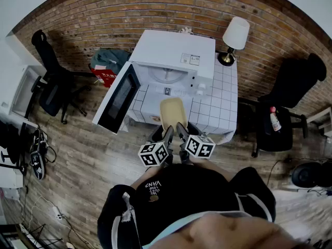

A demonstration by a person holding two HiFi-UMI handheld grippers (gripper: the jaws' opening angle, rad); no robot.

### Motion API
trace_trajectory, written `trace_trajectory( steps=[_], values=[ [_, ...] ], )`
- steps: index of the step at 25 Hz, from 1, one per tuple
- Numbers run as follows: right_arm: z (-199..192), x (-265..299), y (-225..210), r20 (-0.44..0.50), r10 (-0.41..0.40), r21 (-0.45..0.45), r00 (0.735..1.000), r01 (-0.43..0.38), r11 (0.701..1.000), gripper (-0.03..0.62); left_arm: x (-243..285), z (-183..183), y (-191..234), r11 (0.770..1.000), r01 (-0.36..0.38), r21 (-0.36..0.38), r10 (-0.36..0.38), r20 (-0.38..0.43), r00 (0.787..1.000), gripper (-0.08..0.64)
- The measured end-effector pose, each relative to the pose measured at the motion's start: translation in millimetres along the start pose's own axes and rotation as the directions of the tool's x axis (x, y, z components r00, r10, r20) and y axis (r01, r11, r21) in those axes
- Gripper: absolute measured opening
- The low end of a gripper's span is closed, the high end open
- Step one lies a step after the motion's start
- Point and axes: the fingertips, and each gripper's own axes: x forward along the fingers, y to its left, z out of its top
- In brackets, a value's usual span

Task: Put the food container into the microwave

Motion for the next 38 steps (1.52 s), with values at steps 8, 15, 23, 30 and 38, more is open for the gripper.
trace_trajectory(
  steps=[8,15,23,30,38],
  values=[
    [6.6,13.6,0.2,0.02,-0.002,0.01,1.0,0.002,1.0,0.201,11.7,9.5,8.3,1.0,0.018,0.004,-0.018,-0.002,1.0,0.19],
    [8.4,27.7,4.0,0.019,-0.019,0.016,1.0,0.019,1.0,0.201,18.1,18.0,20.3,1.0,0.027,-0.001,-0.027,-0.014,1.0,0.19],
    [8.7,48.2,13.3,0.031,-0.046,0.033,0.998,0.045,0.998,0.201,24.4,31.6,40.1,0.999,0.048,0.004,-0.048,-0.036,0.998,0.19],
    [7.4,64.3,23.6,0.05,-0.079,0.047,0.996,0.077,0.996,0.201,27.5,43.3,58.2,0.997,0.078,0.01,-0.077,-0.058,0.995,0.19],
    [3.8,80.6,35.4,0.078,-0.125,0.071,0.989,0.12,0.99,0.201,30.1,55.2,77.9,0.992,0.124,0.022,-0.122,-0.09,0.989,0.19]
  ],
)
